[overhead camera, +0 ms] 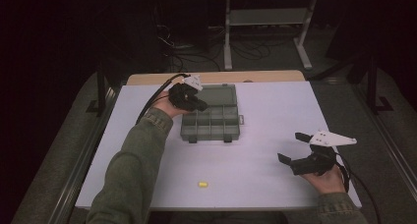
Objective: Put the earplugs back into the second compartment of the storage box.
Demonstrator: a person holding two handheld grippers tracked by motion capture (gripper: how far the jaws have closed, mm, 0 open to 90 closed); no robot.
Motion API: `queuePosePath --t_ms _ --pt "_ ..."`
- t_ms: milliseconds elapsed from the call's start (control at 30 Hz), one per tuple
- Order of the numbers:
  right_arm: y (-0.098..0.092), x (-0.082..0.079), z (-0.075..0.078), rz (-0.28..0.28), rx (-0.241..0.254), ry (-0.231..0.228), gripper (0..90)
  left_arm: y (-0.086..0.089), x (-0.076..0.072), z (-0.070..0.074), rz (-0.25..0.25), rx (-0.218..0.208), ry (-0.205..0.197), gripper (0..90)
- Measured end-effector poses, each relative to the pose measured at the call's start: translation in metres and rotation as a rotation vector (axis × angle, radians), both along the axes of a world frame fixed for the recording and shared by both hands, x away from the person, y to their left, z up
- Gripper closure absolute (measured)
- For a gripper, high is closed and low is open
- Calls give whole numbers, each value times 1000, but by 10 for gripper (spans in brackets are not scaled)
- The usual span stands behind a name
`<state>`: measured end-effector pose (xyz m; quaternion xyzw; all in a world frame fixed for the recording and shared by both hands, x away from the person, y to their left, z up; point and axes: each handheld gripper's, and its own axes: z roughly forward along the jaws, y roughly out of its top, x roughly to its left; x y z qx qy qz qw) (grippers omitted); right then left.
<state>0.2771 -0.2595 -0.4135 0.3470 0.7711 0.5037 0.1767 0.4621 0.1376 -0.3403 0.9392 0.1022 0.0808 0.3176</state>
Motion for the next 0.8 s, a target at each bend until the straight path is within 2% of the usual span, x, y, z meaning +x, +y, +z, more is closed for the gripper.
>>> queuePosePath --t_ms 100,333,700,800 --pt "-1 0 0 1 0 3 0 0 8 -10 15 -5 25 829" --pt "0 1 -1 5 -3 5 0 -2 16 -21 26 -6 27 829" --pt "0 0 -3 9 -7 12 0 -8 27 -42 45 28 47 824" --pt "0 0 -3 10 -7 13 0 -7 28 -44 48 36 52 822"
